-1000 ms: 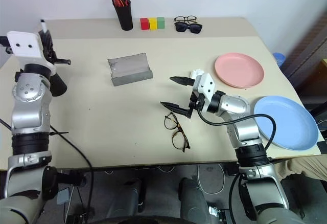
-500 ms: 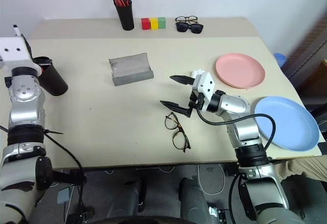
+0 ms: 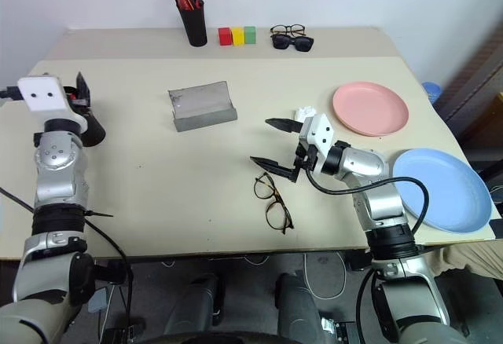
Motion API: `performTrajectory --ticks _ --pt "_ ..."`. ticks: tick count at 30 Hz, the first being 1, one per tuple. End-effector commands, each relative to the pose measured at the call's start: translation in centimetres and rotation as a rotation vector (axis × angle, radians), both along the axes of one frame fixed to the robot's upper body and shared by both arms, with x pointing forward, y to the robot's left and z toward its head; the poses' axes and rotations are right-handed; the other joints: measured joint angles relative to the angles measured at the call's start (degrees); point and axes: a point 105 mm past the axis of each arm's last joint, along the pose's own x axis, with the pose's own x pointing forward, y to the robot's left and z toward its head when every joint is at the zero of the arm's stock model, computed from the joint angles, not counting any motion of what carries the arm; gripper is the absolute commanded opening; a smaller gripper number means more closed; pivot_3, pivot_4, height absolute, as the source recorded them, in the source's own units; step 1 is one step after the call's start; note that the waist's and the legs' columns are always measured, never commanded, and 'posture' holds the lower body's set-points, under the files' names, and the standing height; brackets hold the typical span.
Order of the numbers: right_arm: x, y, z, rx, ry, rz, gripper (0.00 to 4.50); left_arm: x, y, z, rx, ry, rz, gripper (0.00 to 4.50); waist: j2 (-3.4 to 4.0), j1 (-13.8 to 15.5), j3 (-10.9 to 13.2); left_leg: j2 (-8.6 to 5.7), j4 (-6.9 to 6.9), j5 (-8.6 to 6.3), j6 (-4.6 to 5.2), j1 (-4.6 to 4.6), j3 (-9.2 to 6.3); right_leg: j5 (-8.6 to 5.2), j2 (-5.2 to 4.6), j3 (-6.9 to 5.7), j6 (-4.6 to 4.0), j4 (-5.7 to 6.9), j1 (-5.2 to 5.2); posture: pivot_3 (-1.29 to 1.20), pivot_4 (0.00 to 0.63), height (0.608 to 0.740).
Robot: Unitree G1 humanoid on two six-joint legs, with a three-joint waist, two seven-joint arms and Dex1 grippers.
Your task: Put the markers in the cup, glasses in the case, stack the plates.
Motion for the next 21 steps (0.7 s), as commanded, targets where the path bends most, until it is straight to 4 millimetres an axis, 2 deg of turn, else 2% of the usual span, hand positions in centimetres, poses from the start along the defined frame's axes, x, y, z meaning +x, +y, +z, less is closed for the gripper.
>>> performTrajectory --ticks 1,2,4,6,9,13,17,20,21 --pt "-0.4 -1.2 1.4 0.007 -0.050 -0.043 4.50 0.3 -4.6 2.5 0.043 0.113 -0.286 3.03 0.00 0.0 0.0 0.00 0.00 0.00 0.00 0.02 0.00 0.00 0.00 0.00 0.00 0.00 0.00 0.00 0.150 0.740" --pt "-0.5 -1.5 1.3 0.002 -0.044 -0.055 4.50 0.3 -7.1 2.5 0.147 0.198 -0.430 3.03 0.00 0.0 0.0 0.00 -0.01 0.00 0.00 0.01 -0.01 0.00 0.01 0.00 0.00 0.02 0.00 0.00 0.150 0.740" --pt "-0.8 -2.3 0.9 -0.021 -0.035 -0.086 4.50 0.1 -9.5 1.7 0.214 0.356 -0.597 3.03 0.01 0.1 0.0 0.00 -0.01 0.00 0.00 0.00 -0.01 -0.04 0.02 0.00 0.00 0.04 0.00 0.00 0.150 0.740" --pt "-1.0 -3.1 0.5 -0.028 -0.028 -0.123 4.50 0.3 -10.3 0.3 0.256 0.518 -0.705 3.03 0.01 -0.1 0.0 0.00 0.00 0.00 0.00 0.01 0.00 -0.14 0.01 0.01 -0.19 -0.01 0.00 0.00 0.150 0.740" --pt "-1.3 -4.2 0.1 -0.024 -0.020 -0.176 4.50 0.6 -11.2 -1.0 0.364 0.668 -0.842 3.03 0.03 -0.4 0.0 0.00 -0.02 0.00 0.00 0.06 0.00 -0.16 0.03 0.02 -0.21 0.02 0.01 0.00 0.150 0.740" --pt "-1.6 -5.1 -0.3 -0.016 -0.018 -0.231 4.50 3.0 -11.6 -2.0 0.453 0.815 -0.852 3.03 0.02 -0.3 0.0 0.00 0.00 0.00 0.02 0.02 0.00 -0.17 0.05 0.02 -0.22 0.01 -0.02 0.00 0.150 0.740" --pt "-2.1 -5.7 -0.4 -0.005 -0.025 -0.269 4.50 4.9 -12.3 -2.1 0.561 0.870 -0.816 3.03 -0.01 0.0 0.0 0.00 0.03 -0.02 0.04 -0.08 0.00 -0.19 0.03 0.02 -0.19 -0.07 -0.03 0.00 0.150 0.740" --pt "-2.6 -5.8 -0.5 0.000 -0.025 -0.292 4.50 5.8 -13.7 -3.0 0.593 0.908 -0.810 3.03 -0.02 0.2 0.0 -0.01 0.03 -0.04 0.08 -0.11 0.00 -0.21 0.02 0.02 -0.15 -0.09 -0.03 0.00 0.150 0.740" --pt "-2.7 -5.8 -0.5 0.000 -0.026 -0.300 4.50 5.8 -14.4 -3.8 0.618 0.931 -0.835 2.80 -0.02 0.1 0.0 -0.01 0.03 -0.04 0.08 -0.11 0.00 -0.22 0.02 0.02 -0.14 -0.09 -0.03 0.00 0.150 0.740"
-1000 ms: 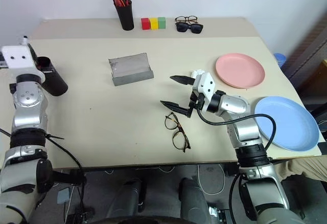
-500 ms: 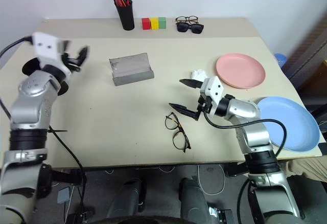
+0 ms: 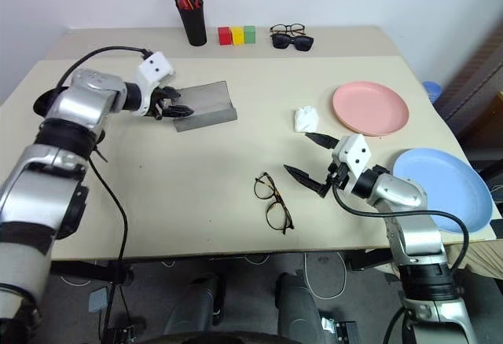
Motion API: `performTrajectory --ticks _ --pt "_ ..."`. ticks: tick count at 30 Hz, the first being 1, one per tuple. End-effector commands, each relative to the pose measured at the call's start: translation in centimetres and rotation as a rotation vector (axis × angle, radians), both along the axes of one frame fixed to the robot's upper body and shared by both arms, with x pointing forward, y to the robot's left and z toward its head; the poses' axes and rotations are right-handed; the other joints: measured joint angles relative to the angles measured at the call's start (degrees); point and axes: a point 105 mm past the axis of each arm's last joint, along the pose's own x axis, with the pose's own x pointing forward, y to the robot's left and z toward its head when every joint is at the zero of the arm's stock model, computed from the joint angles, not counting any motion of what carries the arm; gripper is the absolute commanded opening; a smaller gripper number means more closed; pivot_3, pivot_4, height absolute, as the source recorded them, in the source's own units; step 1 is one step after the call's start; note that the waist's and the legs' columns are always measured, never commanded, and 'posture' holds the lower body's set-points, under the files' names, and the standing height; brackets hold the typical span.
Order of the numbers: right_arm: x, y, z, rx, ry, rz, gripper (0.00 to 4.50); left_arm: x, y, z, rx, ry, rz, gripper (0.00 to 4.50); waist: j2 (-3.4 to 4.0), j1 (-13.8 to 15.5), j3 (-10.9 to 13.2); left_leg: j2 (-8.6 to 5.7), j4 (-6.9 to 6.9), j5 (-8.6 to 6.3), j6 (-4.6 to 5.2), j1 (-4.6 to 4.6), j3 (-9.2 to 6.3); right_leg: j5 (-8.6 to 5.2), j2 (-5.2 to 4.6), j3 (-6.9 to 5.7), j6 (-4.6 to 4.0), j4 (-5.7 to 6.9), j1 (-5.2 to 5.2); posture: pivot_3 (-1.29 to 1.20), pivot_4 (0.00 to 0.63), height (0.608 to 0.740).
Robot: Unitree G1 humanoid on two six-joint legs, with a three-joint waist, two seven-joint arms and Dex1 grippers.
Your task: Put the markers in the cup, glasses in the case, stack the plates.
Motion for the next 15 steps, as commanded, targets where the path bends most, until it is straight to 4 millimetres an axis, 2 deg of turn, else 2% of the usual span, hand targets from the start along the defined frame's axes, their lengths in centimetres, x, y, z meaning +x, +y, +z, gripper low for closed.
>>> performTrajectory --ticks 1,3,6,10,15 --pt "-0.7 -0.1 1.6 0.008 -0.065 -0.018 4.50 0.2 -1.5 -1.1 0.075 0.019 -0.059 2.48 0.00 0.0 0.0 0.00 0.01 0.00 0.00 -0.01 0.00 0.00 0.00 0.00 0.00 0.00 0.00 0.00 0.150 0.740" --pt "-0.9 -0.3 1.7 0.005 -0.070 -0.032 4.50 0.2 -2.2 -1.6 0.079 0.042 -0.078 1.71 -0.03 -0.2 0.0 0.00 0.02 0.00 0.01 -0.01 0.00 0.00 -0.01 0.00 0.00 0.00 0.00 0.00 0.150 0.740" --pt "-1.0 -0.6 2.0 0.001 -0.075 -0.051 4.50 0.1 -2.4 -1.7 0.086 0.059 -0.080 0.13 -0.06 -0.5 0.0 0.00 0.01 0.00 0.01 0.00 0.00 0.01 0.00 0.00 -0.01 0.02 -0.04 0.00 0.150 0.740" --pt "-0.9 -0.6 2.3 0.002 -0.078 -0.066 4.50 0.1 -2.0 -1.9 0.099 0.073 -0.074 0.05 -0.06 -0.2 0.0 0.01 0.00 -0.01 0.01 0.00 -0.01 0.01 0.00 0.00 -0.01 0.06 -0.06 0.00 0.150 0.740" --pt "-0.7 -0.3 2.6 0.006 -0.078 -0.073 4.50 -0.6 -2.8 -1.4 0.059 0.114 -0.143 0.05 -0.06 -0.1 0.0 0.00 0.02 -0.01 0.01 -0.03 -0.01 0.01 0.00 0.00 0.00 0.06 -0.06 0.00 0.150 0.740"
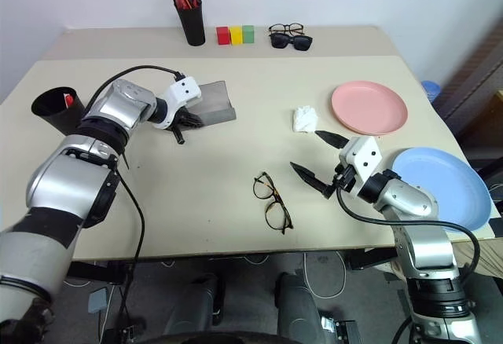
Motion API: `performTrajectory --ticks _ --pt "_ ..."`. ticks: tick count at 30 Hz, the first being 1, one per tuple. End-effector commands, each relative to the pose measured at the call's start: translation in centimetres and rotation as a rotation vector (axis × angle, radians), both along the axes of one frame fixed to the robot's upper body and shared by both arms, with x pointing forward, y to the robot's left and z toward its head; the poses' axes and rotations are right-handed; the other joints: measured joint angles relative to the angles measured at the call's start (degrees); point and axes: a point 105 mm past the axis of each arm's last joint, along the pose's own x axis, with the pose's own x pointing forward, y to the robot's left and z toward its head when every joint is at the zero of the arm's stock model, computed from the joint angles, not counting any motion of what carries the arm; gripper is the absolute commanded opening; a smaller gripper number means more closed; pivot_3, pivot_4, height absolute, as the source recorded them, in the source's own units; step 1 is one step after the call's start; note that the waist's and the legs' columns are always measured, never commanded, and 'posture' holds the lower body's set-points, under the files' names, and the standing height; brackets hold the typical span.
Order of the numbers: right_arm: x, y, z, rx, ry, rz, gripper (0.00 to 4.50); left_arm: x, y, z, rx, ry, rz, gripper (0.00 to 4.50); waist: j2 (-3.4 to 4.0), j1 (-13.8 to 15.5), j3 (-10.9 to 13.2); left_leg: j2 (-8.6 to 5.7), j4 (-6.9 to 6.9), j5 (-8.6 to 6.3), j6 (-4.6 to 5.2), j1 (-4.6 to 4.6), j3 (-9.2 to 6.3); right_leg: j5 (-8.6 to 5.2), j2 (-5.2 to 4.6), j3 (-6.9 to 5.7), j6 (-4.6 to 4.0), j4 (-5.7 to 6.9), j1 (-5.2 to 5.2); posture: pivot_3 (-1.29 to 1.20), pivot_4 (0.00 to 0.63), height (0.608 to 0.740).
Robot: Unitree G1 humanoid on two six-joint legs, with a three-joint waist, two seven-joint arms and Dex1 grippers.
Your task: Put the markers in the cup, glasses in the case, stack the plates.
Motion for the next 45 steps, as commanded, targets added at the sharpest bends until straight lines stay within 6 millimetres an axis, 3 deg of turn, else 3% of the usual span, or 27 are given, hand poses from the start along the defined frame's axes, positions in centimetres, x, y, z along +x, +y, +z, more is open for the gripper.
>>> performTrajectory --ticks 1,11,15,21,29,32,39,45 --pt "0.0 0.3 1.7 0.003 -0.056 0.007 4.50 -0.2 -0.6 2.5 -0.028 -0.022 -0.064 0.05 0.00 0.0 0.0 0.00 0.01 0.00 0.00 -0.01 0.00 0.00 0.00 0.00 0.00 0.00 0.00 0.00 0.150 0.740" --pt "0.4 0.5 1.4 0.004 -0.047 0.021 4.50 1.0 1.1 4.1 0.035 -0.171 0.016 0.05 0.00 0.0 0.0 0.00 0.01 0.00 0.00 -0.01 -0.02 0.00 0.00 0.00 0.00 0.01 0.00 0.00 0.150 0.740" --pt "0.5 0.4 1.1 0.003 -0.047 0.022 4.50 1.0 1.5 3.8 0.070 -0.184 -0.002 1.35 0.00 0.0 0.0 0.00 0.01 0.00 0.00 -0.01 -0.01 0.00 0.00 0.00 0.01 0.01 0.00 0.00 0.150 0.740" --pt "0.4 0.1 0.6 0.004 -0.047 0.020 4.50 0.9 2.4 3.3 0.105 -0.154 0.026 4.45 0.00 0.0 0.0 0.00 0.01 0.00 0.00 -0.01 -0.01 0.01 0.01 0.00 0.01 0.02 0.00 0.00 0.150 0.740" --pt "0.3 -0.2 0.4 0.003 -0.047 0.011 4.50 0.4 2.4 0.7 0.163 -0.058 0.016 4.45 0.00 0.0 0.0 0.00 0.02 0.00 0.00 -0.01 -0.02 0.01 0.01 0.00 0.03 0.04 0.00 0.00 0.150 0.740" --pt "0.1 -0.1 0.5 0.003 -0.050 0.008 4.50 0.4 2.3 0.1 0.166 -0.042 0.030 3.58 0.00 0.0 0.0 0.00 0.04 0.00 0.00 -0.01 -0.01 0.02 0.01 0.00 0.03 0.04 0.00 0.00 0.150 0.740" --pt "-0.2 -0.1 0.7 0.000 -0.050 -0.004 4.50 0.4 1.9 -0.1 0.163 -0.033 0.027 0.06 0.00 0.0 0.0 0.00 0.03 0.00 0.00 -0.01 -0.02 0.07 0.01 0.00 0.13 0.05 0.00 0.00 0.150 0.740" --pt "-0.3 -0.1 1.0 -0.002 -0.049 -0.009 4.50 0.0 1.0 -0.2 0.149 -0.020 -0.035 0.06 0.00 0.0 0.0 0.00 0.05 0.00 0.00 0.00 -0.02 0.07 0.01 0.00 0.12 0.07 0.01 0.00 0.150 0.740"
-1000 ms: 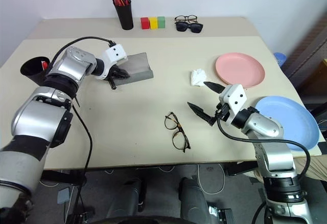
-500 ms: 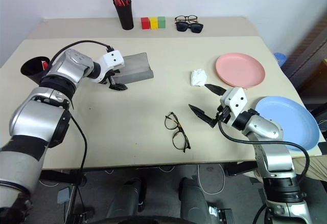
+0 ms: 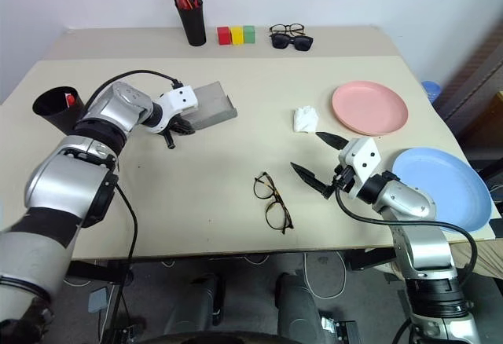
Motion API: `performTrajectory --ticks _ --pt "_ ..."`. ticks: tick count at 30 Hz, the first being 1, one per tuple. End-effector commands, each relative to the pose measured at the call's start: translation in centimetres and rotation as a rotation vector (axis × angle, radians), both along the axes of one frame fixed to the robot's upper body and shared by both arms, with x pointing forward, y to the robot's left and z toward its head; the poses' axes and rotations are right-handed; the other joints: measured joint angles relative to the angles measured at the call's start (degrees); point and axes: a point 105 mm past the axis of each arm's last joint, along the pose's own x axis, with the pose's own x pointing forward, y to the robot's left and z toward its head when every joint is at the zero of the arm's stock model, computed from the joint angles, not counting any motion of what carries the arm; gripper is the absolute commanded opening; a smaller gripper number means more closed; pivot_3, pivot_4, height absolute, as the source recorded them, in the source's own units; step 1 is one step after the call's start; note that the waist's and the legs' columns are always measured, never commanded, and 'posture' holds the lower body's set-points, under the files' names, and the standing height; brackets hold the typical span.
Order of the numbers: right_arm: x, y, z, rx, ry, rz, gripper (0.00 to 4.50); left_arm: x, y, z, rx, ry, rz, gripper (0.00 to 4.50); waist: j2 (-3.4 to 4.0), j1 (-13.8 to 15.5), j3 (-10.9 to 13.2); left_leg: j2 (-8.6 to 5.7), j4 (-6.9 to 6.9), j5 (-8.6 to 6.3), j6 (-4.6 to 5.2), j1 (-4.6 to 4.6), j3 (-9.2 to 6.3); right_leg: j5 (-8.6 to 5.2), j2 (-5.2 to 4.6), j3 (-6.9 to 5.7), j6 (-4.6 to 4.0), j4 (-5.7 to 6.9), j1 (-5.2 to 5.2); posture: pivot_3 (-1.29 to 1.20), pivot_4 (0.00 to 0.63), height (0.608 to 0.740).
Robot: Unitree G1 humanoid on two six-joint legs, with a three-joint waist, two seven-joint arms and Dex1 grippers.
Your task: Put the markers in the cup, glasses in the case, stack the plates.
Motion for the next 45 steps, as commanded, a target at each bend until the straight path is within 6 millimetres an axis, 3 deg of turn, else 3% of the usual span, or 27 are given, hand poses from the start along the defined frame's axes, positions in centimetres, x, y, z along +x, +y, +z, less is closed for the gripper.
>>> performTrajectory --ticks 1,5,9,14,19,24,32,40,43,45 --pt "-0.4 0.0 1.4 -0.004 -0.050 0.001 4.50 -0.2 -1.2 1.3 -0.027 -0.010 -0.091 0.06 0.00 0.0 0.0 0.00 0.00 0.00 0.00 0.00 0.00 0.00 0.00 0.00 0.00 0.00 0.00 0.00 0.150 0.740" --pt "-0.5 0.1 1.5 -0.006 -0.049 -0.001 4.50 -2.0 -2.6 2.1 -0.080 0.046 -0.293 0.06 0.00 0.0 0.0 0.00 0.00 0.00 0.00 -0.01 0.00 -0.06 0.00 0.00 -0.12 -0.01 0.00 0.00 0.150 0.740" --pt "-0.4 0.1 1.6 -0.006 -0.045 -0.001 4.50 -5.7 -3.0 1.6 -0.085 0.154 -0.531 0.06 0.03 -0.4 0.0 0.01 -0.04 0.00 0.00 0.02 0.00 -0.06 0.00 0.02 -0.13 0.01 0.00 0.00 0.150 0.740" --pt "-0.1 0.1 1.5 -0.017 -0.033 0.000 4.50 -8.6 -3.1 -0.1 -0.053 0.213 -0.589 0.06 0.05 -0.2 0.0 0.06 -0.01 0.01 0.01 0.08 -0.01 -0.06 0.03 0.03 -0.15 0.17 -0.01 0.00 0.150 0.740" --pt "-0.4 -0.7 1.0 -0.031 -0.014 -0.024 4.50 -9.1 -4.1 -1.4 -0.031 0.220 -0.543 0.06 0.05 0.3 0.0 0.04 0.13 0.01 0.01 0.05 -0.01 -0.08 0.00 0.03 -0.16 0.07 0.12 0.00 0.150 0.740" --pt "-1.0 -1.3 0.5 -0.031 -0.010 -0.044 4.50 -9.8 -4.4 -0.9 -0.050 0.240 -0.539 0.06 0.05 0.0 0.0 0.04 0.10 0.01 0.01 0.07 -0.01 -0.08 0.01 0.03 -0.16 0.08 0.11 0.00 0.150 0.740" --pt "-1.3 -1.6 -0.2 -0.026 -0.003 -0.057 4.50 -8.1 -4.4 -1.4 -0.020 0.196 -0.440 0.06 0.08 -0.1 0.0 0.04 0.11 0.01 0.02 0.11 -0.01 -0.08 0.02 0.03 -0.16 0.11 0.11 0.00 0.150 0.740" --pt "-1.5 -2.0 -0.6 -0.033 0.022 -0.061 4.50 -7.2 -5.3 -1.0 -0.037 0.173 -0.449 0.06 0.08 0.0 0.0 0.04 0.11 0.01 0.02 0.10 -0.01 -0.08 0.01 0.03 -0.16 0.09 0.11 0.00 0.150 0.740" --pt "-1.7 -2.2 -0.6 -0.040 0.030 -0.062 4.50 -7.2 -5.9 -1.0 -0.043 0.170 -0.469 0.97 0.08 0.0 0.0 0.04 0.11 0.01 0.02 0.09 -0.01 -0.08 0.01 0.03 -0.16 0.09 0.11 0.00 0.150 0.740" --pt "-2.0 -2.2 -0.6 -0.044 0.038 -0.063 4.50 -7.4 -6.3 -1.0 -0.049 0.175 -0.490 1.87 0.08 0.0 0.0 0.04 0.11 0.01 0.01 0.08 -0.01 -0.08 0.01 0.03 -0.16 0.08 0.11 0.00 0.150 0.740"
